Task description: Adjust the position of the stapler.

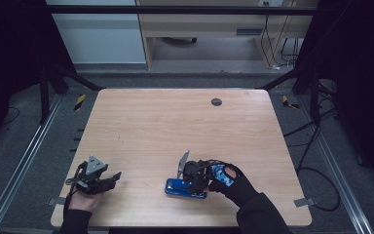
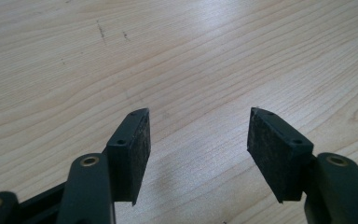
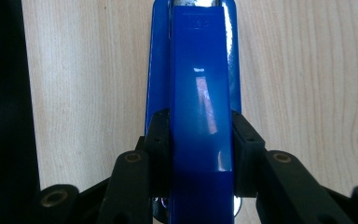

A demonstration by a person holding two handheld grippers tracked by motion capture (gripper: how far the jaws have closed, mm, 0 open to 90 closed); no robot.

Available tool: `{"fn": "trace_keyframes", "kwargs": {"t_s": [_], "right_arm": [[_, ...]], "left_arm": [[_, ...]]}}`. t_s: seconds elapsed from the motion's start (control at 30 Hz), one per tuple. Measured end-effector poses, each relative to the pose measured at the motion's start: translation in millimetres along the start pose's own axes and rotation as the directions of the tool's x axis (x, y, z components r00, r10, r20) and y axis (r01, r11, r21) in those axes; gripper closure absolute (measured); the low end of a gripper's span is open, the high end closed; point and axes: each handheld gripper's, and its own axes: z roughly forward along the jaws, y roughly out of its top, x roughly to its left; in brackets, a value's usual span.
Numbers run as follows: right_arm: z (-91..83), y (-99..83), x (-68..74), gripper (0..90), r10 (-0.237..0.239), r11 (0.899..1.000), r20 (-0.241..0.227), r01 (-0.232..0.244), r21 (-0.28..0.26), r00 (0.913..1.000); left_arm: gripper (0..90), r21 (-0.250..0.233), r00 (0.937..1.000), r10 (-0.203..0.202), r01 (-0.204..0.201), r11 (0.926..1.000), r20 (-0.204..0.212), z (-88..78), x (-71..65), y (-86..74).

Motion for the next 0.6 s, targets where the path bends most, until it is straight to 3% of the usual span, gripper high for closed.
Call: {"fn": "trace_keyframes", "kwargs": {"t_s": [0.23, 0.6], "right_arm": [[7.3, -3.8, -1.3, 65.8, -0.044, 0.999, -0.024, 0.044, 0.016, 0.9988], [9.7, -7.1, -5.2, 65.8, -0.066, 0.998, -0.039, 0.067, 0.014, 0.9971]], "left_arm": [[39.2, 0.003, 1.0000, 0.002, -0.002, 1.0000, 0.002, 0.5, -0.1, 0.0], [39.2, 0.005, 1.0000, 0.002, -0.002, 1.0000, 0.004, 1.4, -0.6, -0.1]]}}
